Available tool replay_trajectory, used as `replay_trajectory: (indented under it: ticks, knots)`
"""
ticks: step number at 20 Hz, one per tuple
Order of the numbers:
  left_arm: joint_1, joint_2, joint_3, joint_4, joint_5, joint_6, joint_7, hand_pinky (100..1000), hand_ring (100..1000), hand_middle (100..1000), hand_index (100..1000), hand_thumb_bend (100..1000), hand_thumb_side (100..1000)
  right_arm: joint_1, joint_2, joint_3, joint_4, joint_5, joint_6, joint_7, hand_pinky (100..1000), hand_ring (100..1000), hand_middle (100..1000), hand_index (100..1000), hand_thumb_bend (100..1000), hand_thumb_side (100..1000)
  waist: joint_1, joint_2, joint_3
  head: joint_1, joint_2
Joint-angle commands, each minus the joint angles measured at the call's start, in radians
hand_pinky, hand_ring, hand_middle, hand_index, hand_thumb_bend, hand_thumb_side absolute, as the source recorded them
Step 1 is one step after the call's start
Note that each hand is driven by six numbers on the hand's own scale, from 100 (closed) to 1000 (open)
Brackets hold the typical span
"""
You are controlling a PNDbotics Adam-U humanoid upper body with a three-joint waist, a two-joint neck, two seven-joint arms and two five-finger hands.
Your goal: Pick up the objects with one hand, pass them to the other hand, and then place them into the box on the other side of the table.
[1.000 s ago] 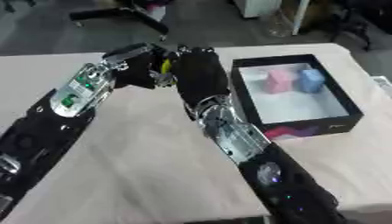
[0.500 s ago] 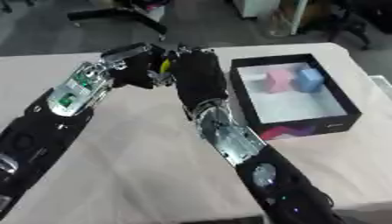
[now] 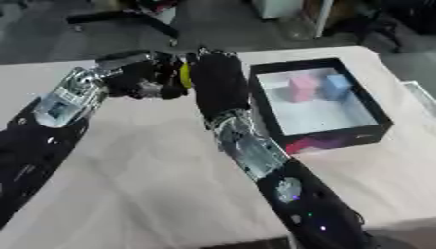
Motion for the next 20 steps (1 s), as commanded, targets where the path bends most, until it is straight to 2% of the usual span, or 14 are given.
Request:
replay_trajectory:
  ticks: [1, 5, 6, 7, 8, 9, 10, 11, 13, 17, 19, 20]
  knots:
    - [-0.027, -0.004, 0.004, -0.029, 0.059, -0.027, -0.050, 767, 671, 609, 730, 980, 537, -0.011, -0.012, -0.023, 0.017, -0.009, 0.008, -0.018, 100, 407, 334, 330, 100, 100, 0.000, -0.016, 0.001, -0.011, -0.013]
    - [-0.024, 0.009, 0.012, -0.027, 0.078, -0.042, -0.071, 783, 697, 646, 755, 1000, 583, -0.003, -0.015, -0.042, 0.019, -0.003, 0.019, -0.040, 100, 405, 330, 330, 100, 100, 0.000, -0.016, -0.001, -0.011, -0.014]
    - [-0.022, 0.016, 0.016, -0.024, 0.076, -0.045, -0.070, 782, 698, 652, 757, 1000, 633, 0.000, -0.018, -0.052, 0.018, 0.000, 0.025, -0.047, 100, 405, 327, 330, 100, 100, 0.000, -0.016, -0.001, -0.010, -0.015]
    - [-0.021, 0.023, 0.020, -0.021, 0.071, -0.047, -0.066, 781, 699, 656, 759, 975, 690, 0.004, -0.021, -0.062, 0.019, 0.004, 0.031, -0.054, 100, 405, 326, 331, 100, 100, 0.000, -0.016, -0.002, -0.010, -0.016]
    - [-0.021, 0.031, 0.024, -0.016, 0.059, -0.047, -0.057, 778, 698, 657, 759, 935, 702, 0.008, -0.025, -0.073, 0.020, 0.008, 0.039, -0.062, 100, 404, 324, 331, 100, 100, 0.000, -0.017, -0.003, -0.010, -0.016]
    - [-0.020, 0.037, 0.028, -0.012, 0.043, -0.046, -0.047, 778, 698, 657, 759, 935, 702, 0.012, -0.028, -0.083, 0.021, 0.011, 0.046, -0.070, 100, 404, 324, 331, 100, 100, 0.000, -0.017, -0.004, -0.010, -0.017]
    - [-0.021, 0.045, 0.033, -0.009, 0.027, -0.048, -0.037, 776, 697, 658, 760, 838, 730, 0.018, -0.031, -0.094, 0.023, 0.013, 0.056, -0.077, 100, 401, 321, 331, 100, 100, 0.001, -0.017, -0.005, -0.009, -0.018]
    - [-0.021, 0.052, 0.038, -0.008, 0.010, -0.050, -0.025, 775, 695, 657, 760, 782, 752, 0.024, -0.036, -0.106, 0.027, 0.014, 0.069, -0.085, 100, 399, 319, 332, 100, 100, 0.001, -0.017, -0.006, -0.009, -0.019]
    - [-0.023, 0.065, 0.046, -0.010, -0.018, -0.058, -0.003, 774, 694, 656, 760, 746, 764, 0.038, -0.045, -0.131, 0.040, 0.015, 0.098, -0.104, 100, 397, 317, 332, 100, 100, 0.001, -0.017, -0.008, -0.009, -0.020]
    - [-0.021, 0.096, 0.061, -0.027, -0.052, -0.076, 0.029, 772, 692, 655, 761, 680, 776, 0.061, -0.072, -0.199, 0.095, 0.012, 0.177, -0.140, 100, 392, 316, 336, 100, 100, 0.002, -0.018, -0.010, -0.009, -0.022]
    - [-0.010, 0.118, 0.073, -0.043, -0.065, -0.084, 0.045, 770, 689, 653, 760, 656, 779, 0.070, -0.085, -0.249, 0.146, -0.010, 0.246, -0.152, 100, 397, 326, 372, 100, 100, 0.003, -0.019, -0.010, -0.008, -0.024]
    - [0.000, 0.133, 0.083, -0.055, -0.070, -0.089, 0.057, 769, 687, 650, 758, 640, 780, 0.074, -0.092, -0.277, 0.183, -0.031, 0.291, -0.152, 100, 465, 401, 489, 100, 100, 0.003, -0.020, -0.009, -0.007, -0.025]
